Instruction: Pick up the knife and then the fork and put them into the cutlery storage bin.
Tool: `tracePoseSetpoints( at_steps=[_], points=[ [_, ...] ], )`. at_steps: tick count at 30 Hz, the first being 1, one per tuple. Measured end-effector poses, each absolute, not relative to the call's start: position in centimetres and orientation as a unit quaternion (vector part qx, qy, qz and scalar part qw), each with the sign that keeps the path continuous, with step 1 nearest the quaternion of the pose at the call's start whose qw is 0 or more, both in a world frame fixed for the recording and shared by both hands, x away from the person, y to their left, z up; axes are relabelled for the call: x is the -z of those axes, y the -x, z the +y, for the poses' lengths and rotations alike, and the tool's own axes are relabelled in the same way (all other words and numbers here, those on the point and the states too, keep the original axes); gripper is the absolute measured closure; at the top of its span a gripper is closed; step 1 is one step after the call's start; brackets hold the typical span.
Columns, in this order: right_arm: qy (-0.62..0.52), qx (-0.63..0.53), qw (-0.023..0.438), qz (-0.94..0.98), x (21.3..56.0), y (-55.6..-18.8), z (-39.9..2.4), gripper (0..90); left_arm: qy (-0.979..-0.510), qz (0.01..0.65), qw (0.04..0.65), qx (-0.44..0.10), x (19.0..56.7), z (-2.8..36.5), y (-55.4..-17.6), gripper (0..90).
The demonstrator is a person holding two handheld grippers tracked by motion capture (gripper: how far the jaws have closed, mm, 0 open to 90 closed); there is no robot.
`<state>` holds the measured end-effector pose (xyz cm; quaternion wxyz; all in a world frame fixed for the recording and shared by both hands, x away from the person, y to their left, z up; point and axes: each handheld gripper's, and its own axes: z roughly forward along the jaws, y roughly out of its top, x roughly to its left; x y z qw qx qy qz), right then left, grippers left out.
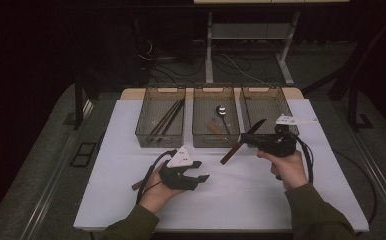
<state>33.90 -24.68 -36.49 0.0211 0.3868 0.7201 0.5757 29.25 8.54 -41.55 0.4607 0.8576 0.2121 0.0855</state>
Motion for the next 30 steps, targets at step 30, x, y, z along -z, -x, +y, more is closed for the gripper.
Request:
tracePoseSetpoints(
  at_steps=[30],
  points=[
    [-0.463, -0.44, 0.203, 0.742, 30.3, -40.0, -34.8, 88.2, -0.849, 0.266, 0.445, -0.103, 43.3, 16.0, -27.1, 11.6]
  ],
)
